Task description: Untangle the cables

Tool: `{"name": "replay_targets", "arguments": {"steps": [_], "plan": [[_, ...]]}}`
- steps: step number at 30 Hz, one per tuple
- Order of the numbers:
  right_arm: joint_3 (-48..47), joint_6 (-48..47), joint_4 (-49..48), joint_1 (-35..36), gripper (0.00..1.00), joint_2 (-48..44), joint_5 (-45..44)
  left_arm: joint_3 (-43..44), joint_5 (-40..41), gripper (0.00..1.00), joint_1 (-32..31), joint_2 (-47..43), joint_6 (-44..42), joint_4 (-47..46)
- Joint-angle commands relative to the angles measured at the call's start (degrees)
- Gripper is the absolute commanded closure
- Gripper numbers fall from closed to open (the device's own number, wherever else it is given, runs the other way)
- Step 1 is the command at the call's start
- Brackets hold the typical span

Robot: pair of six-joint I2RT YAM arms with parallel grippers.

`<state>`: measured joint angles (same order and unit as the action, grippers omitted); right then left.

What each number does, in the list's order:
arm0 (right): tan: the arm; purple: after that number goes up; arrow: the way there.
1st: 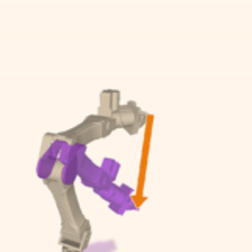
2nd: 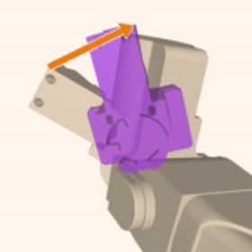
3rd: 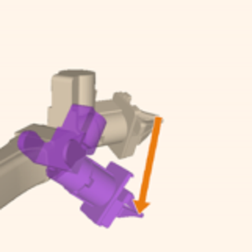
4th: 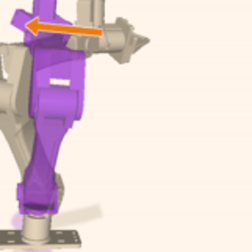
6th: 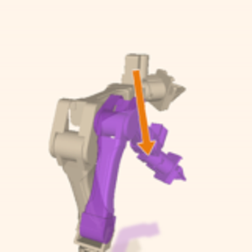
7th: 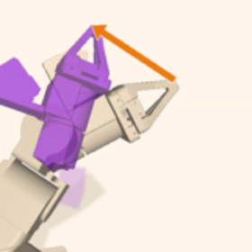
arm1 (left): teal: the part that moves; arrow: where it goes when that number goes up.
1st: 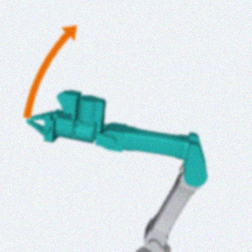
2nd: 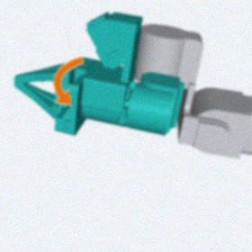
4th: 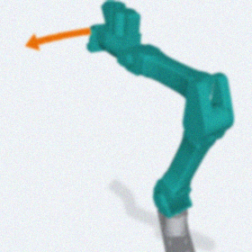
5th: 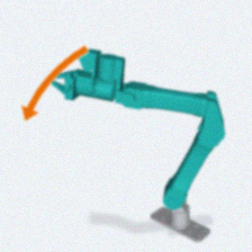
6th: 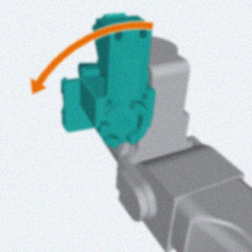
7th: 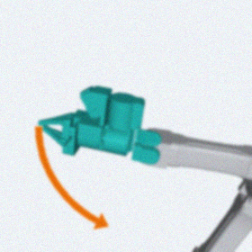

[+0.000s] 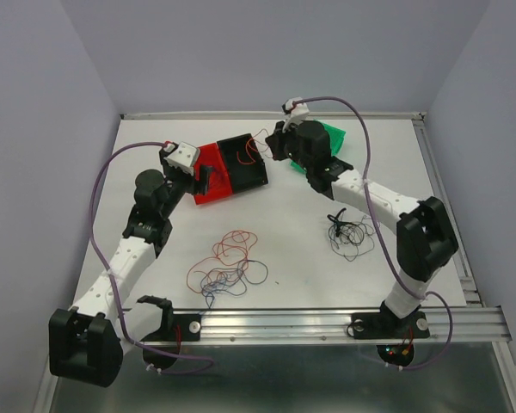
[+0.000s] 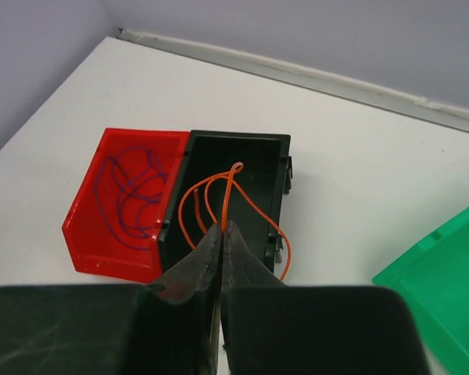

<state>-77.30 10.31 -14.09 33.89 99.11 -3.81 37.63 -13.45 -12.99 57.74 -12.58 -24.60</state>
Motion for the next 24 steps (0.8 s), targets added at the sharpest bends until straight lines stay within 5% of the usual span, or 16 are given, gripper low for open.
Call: {"name": "replay_targets", "arguments": {"steps": [1,24], "plan": [[-4.9,-2.7,0.1,1.6,0.99,4.1,-3.0,-0.3,0.1,0.21,0.4,-2.1,-0.4,-3.1],[-24.5,-3.4,5.9,3.9,0.97,27.0,2.1,-0.4,-0.5,0.21,0.4,-2.6,-0.9,-2.8]]}}
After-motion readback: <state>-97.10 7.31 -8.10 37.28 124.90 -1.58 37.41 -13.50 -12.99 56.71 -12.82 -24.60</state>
